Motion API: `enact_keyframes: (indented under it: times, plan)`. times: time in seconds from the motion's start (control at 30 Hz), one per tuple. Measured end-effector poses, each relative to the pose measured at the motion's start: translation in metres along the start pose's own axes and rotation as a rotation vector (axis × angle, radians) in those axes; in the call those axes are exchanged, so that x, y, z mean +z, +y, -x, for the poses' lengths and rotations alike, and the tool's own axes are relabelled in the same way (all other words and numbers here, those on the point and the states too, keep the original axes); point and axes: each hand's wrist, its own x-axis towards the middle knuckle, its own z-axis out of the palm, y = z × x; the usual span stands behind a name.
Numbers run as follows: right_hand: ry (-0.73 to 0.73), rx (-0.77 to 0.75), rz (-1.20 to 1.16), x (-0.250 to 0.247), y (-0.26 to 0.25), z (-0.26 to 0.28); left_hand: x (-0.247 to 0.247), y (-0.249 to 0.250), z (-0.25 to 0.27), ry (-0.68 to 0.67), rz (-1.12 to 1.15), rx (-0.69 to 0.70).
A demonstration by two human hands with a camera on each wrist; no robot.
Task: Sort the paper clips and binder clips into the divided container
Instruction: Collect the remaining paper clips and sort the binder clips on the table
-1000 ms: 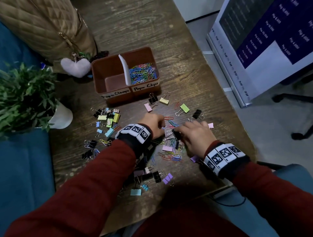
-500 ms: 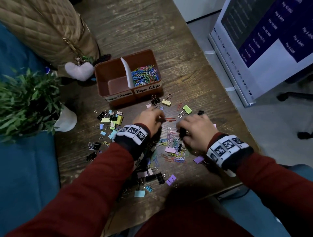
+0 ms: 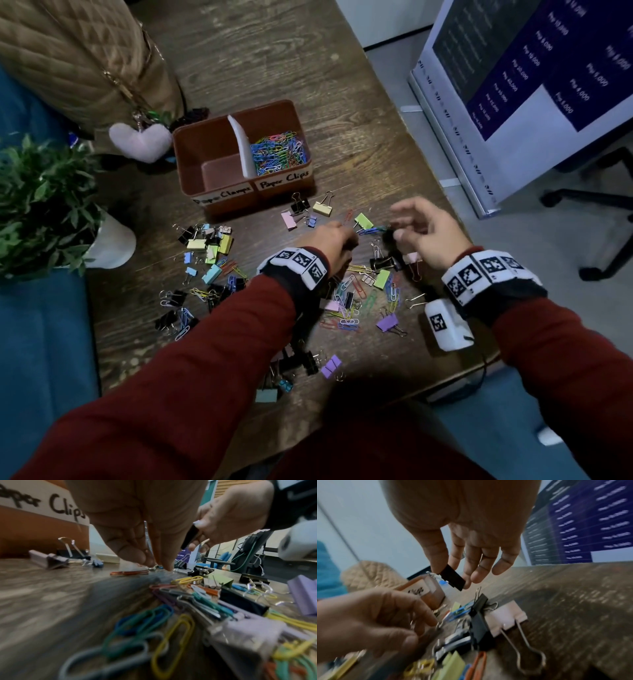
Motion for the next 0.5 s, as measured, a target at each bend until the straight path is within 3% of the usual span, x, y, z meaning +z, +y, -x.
enact_keyframes:
  times: [0.07, 0.17, 0.33, 0.5]
  plan:
    - [0.068, 0.009, -0.059, -0.009, 0.001, -0.007, -0.001, 0.004, -0.003, -0.011, -0.03, 0.036]
    - [0.127, 0.013, 0.03, -0.018, 0.004, -0.02, -0.001, 0.01, -0.006, -0.099, -0.186, 0.037]
    - [0.099, 0.051, 0.168, -0.017, 0.041, -0.04, 0.006, 0.011, -0.006, -0.13, -0.234, -0.018]
    - [0.107, 0.068, 0.366, -0.008, 0.015, -0.017, 0.004, 0.017, -0.008, -0.175, -0.234, -0.037]
